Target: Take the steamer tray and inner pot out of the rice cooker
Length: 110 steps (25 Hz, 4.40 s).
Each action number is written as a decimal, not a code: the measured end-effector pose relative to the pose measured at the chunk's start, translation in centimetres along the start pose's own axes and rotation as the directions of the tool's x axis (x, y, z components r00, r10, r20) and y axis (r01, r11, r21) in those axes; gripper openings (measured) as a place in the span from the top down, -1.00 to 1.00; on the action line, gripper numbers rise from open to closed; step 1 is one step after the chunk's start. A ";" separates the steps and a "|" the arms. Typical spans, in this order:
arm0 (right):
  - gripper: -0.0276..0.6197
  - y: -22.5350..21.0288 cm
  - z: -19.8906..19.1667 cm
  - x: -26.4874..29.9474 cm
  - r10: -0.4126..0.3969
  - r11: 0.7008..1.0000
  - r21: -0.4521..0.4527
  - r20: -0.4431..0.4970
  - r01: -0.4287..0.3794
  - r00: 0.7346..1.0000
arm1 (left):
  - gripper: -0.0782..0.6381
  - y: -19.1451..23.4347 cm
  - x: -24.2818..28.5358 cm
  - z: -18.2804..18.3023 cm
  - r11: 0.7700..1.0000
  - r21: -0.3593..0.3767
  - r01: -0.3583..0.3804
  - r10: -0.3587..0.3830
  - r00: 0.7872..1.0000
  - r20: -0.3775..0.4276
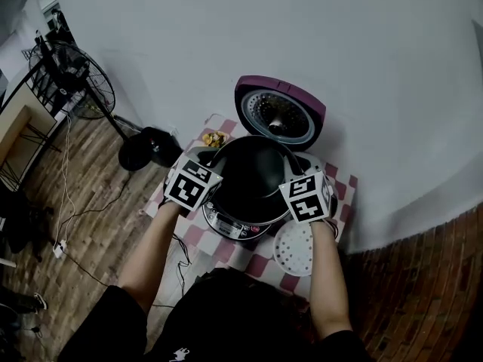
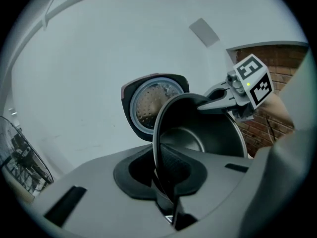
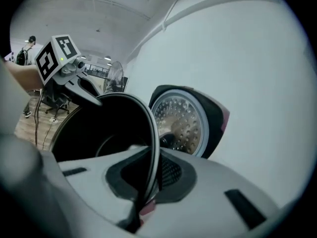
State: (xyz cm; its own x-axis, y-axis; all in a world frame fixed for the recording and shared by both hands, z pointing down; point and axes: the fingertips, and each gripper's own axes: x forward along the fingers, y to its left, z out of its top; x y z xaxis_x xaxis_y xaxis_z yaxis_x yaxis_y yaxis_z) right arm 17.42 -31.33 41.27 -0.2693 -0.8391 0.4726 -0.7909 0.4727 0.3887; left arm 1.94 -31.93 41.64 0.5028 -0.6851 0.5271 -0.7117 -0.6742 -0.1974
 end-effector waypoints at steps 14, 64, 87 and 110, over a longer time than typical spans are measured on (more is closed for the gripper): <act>0.90 6.5 9.2 -5.6 0.083 0.994 -0.085 0.275 -0.062 0.958 | 0.73 2.0 -14.6 0.3 0.955 -0.008 -0.298 0.297 0.952 0.068; 0.90 30.5 14.0 19.6 0.620 0.691 -0.416 -0.079 -0.591 0.780 | 0.72 17.5 -14.9 -26.4 0.674 -0.531 -0.513 0.454 0.855 -0.248; 0.89 33.6 7.1 25.6 0.702 0.497 -0.375 -0.356 -0.782 0.617 | 0.70 14.6 -9.4 -32.7 0.527 -0.695 -0.489 0.322 0.872 -0.369; 0.87 34.5 4.7 29.5 0.636 0.502 -0.376 -0.450 -0.779 0.627 | 0.67 16.2 -6.4 -34.9 0.533 -0.738 -0.414 0.225 0.910 -0.348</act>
State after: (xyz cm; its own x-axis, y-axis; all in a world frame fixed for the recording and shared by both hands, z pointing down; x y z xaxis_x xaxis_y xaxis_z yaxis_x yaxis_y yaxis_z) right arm -20.44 -41.06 64.89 -0.4248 -0.1047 0.8992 0.0193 0.9920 0.1247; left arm -29.92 -28.86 63.87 0.1264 -0.6789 0.7232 -0.9496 0.1280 0.2861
